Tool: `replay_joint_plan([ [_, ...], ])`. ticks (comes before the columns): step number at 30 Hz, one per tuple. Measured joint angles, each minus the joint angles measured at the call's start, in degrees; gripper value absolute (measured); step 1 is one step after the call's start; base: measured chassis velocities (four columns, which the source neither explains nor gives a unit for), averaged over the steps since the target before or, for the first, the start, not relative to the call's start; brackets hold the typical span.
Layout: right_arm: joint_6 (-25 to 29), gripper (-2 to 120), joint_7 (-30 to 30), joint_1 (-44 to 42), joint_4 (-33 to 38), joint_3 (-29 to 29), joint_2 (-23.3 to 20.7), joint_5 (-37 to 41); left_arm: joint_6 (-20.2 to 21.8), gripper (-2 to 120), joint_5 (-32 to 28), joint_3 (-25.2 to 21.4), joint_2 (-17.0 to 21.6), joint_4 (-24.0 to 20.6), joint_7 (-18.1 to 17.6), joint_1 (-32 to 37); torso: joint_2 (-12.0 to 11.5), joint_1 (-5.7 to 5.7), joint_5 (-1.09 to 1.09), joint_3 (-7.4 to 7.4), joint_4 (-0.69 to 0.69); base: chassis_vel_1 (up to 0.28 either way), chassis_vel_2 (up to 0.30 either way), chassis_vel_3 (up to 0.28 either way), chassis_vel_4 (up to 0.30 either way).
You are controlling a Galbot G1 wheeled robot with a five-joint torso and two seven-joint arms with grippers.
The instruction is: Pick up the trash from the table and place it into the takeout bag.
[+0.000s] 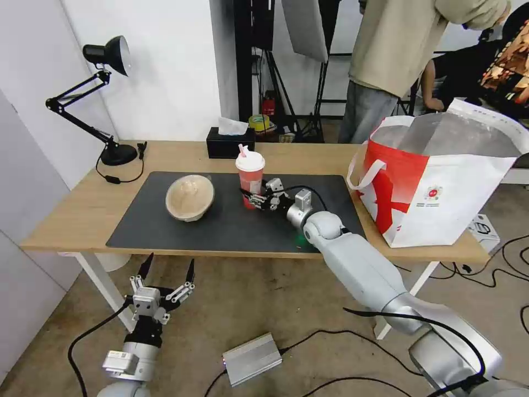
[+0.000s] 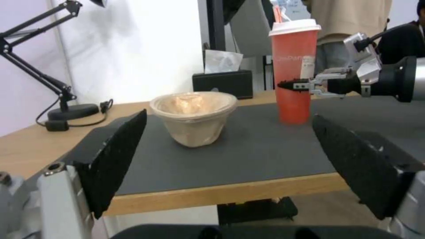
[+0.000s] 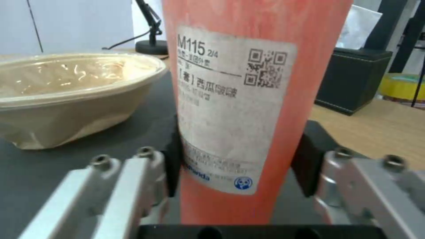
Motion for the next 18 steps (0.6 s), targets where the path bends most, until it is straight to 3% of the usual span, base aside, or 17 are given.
replay_joint_plan([
  [9,0.14,15,0.06,-0.29,0.06,0.04,-0.15,0.04,0.0,100,0.18,0.27,0.0,0.0,0.06,-0.1,0.0,0.0,0.0,0.0,0.0,0.0,0.0,0.0,0.0],
  [14,0.15,5,0.09,-0.42,0.32,-0.01,-0.21,0.05,0.0,100,0.31,0.36,0.0,0.0,0.07,-0.11,0.0,0.0,0.01,0.0,0.01,0.0,0.0,0.0,0.0],
  [18,0.13,5,0.14,-0.48,0.64,-0.07,-0.37,0.05,0.0,100,0.46,0.45,-0.01,-0.15,0.08,-0.05,0.0,0.0,0.0,0.0,0.0,0.0,0.0,0.0,0.0],
])
